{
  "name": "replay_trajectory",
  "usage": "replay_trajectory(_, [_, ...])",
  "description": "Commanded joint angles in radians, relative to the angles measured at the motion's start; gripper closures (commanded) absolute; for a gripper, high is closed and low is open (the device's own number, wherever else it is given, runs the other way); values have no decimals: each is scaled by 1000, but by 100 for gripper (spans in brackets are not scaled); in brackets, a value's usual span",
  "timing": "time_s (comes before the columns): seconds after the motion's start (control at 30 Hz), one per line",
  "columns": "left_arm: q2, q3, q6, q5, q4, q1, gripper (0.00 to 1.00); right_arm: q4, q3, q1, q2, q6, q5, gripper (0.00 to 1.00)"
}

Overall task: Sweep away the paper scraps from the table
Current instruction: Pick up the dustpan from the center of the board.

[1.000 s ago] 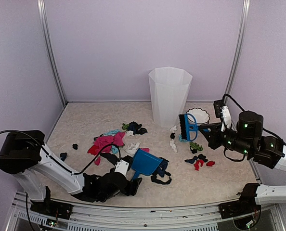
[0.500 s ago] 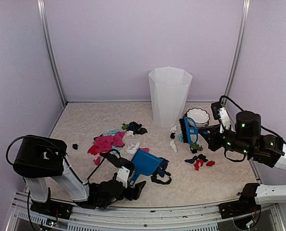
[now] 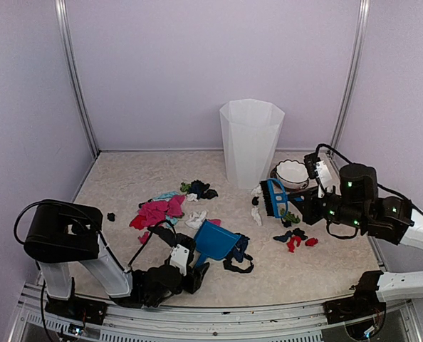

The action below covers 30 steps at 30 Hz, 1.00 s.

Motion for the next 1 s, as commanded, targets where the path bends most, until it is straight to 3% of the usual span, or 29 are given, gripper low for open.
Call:
replay_trajectory(0.0, [19,-10,1,-10,21,11,47,15,36,-8,7,11,-15,100])
replay_trajectory(0.5, [52,33,-9,31,-33,32,61,8,22,-9,-9,8,-11,100])
replay_trajectory(0.77, [31,38,6,40,-47,33,83,6,25,-8,-15,8,-7,100])
replay_trajectory(0.9, [-16,38,12,39,-81,30,100,3,28,-8,-15,7,-6,100])
replay_trajectory(0.97, [-49,33,17,35,-98,25,100,2,29,-8,-16,6,-4,100])
